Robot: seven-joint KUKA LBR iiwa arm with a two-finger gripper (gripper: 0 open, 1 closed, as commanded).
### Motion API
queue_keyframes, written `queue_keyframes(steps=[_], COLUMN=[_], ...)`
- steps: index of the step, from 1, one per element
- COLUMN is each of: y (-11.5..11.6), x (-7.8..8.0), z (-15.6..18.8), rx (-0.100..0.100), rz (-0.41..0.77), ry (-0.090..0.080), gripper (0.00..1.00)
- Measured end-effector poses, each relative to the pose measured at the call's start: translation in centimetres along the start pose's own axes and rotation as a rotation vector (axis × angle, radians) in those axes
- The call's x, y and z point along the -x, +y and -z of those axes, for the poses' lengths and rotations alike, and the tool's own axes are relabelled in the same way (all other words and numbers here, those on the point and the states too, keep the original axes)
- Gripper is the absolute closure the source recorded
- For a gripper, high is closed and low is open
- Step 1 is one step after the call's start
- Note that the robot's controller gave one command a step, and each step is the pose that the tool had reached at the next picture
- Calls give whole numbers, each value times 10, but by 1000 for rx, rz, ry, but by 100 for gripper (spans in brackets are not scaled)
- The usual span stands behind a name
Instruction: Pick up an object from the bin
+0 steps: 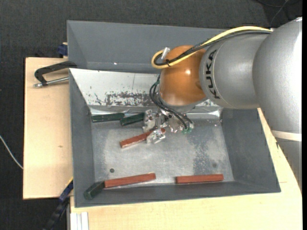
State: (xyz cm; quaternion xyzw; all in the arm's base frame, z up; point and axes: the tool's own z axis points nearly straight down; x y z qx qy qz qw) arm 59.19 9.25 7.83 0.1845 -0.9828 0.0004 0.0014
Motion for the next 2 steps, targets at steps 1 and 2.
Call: queue_keyframes(steps=[1, 2], y=[0, -6], x=[0, -22], z=[0, 134], rx=[0, 0], rz=[0, -61], ry=[-1, -10], gripper=[100, 100])
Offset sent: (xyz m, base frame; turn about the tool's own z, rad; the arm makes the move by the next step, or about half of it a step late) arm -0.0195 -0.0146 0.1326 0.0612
